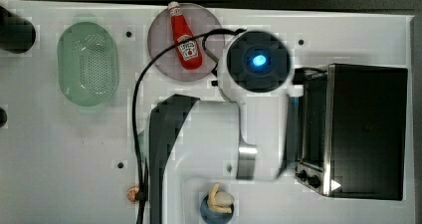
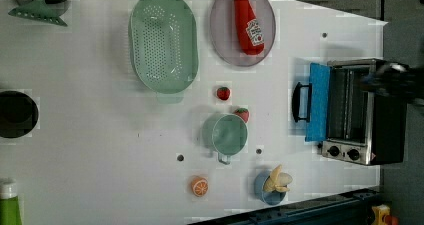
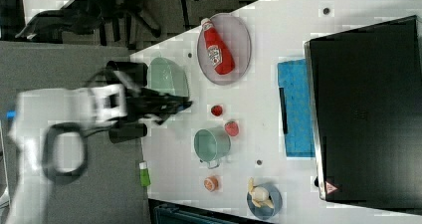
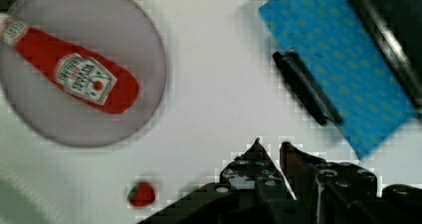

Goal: Flap open oven.

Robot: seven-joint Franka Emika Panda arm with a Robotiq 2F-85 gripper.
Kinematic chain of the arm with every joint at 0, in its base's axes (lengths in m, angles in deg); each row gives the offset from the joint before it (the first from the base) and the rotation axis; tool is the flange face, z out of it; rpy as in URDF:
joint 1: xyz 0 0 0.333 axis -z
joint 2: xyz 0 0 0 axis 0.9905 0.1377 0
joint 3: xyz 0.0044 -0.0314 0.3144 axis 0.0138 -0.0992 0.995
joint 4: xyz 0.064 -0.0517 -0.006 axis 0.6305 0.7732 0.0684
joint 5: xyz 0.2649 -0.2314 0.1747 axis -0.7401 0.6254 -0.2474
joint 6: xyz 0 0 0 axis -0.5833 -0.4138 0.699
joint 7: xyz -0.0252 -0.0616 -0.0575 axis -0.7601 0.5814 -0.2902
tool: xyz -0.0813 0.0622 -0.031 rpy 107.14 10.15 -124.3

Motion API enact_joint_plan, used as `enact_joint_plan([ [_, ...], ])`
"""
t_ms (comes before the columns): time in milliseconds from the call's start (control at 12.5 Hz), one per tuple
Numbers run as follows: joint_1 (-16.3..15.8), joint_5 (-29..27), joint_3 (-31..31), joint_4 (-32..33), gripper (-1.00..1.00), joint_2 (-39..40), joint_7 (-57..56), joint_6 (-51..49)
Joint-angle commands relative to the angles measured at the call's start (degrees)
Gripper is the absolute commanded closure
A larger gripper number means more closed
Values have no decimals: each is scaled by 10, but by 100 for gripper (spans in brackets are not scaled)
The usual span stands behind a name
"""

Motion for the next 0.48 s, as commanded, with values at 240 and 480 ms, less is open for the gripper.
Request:
enact_joint_plan([
  [240, 3, -14, -3, -109, 65, -44, 45, -220],
  [480, 4, -12, -7, -127, 65, -44, 45, -207],
])
